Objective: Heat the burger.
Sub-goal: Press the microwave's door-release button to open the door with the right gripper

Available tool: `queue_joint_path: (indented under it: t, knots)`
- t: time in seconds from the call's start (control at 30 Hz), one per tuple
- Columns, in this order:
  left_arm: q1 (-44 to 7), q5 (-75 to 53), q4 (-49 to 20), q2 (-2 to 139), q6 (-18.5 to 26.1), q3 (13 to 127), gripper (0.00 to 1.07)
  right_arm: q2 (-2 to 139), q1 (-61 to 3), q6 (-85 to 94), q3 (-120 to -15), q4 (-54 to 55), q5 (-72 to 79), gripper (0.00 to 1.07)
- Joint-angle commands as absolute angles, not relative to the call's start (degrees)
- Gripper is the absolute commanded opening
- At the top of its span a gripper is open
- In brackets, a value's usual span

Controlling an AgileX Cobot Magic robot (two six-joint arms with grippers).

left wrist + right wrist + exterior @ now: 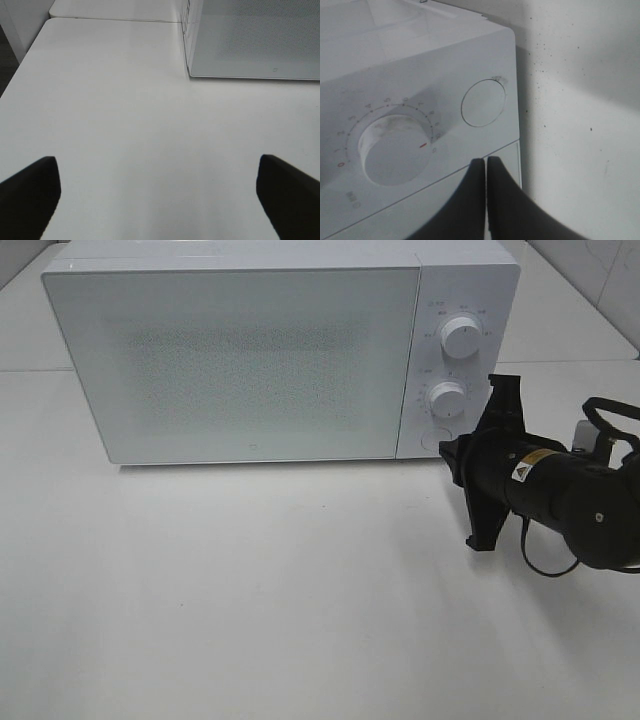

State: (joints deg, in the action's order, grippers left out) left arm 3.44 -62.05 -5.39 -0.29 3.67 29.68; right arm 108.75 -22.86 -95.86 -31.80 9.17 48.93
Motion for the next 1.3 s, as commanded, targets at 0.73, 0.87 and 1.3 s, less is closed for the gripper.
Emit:
queue_joint_path:
  t: [0.73,0.87,1.3]
  knots:
    - [3.6,-61.3,-5.7,-1.3,3.5,29.7,1.00,114.8,-22.0,-91.8,-39.2,10.9,48.9,0.00]
    - [3.6,-61.3,-5.7,-1.3,3.5,29.7,1.00,115.6,-22.0,-91.3,-40.2,10.9,48.9,0.00]
    - [3.6,-61.3,-5.7,-1.3,3.5,29.7,1.00,118.5,-21.3,-88.9,-43.4,12.9,49.1,0.00]
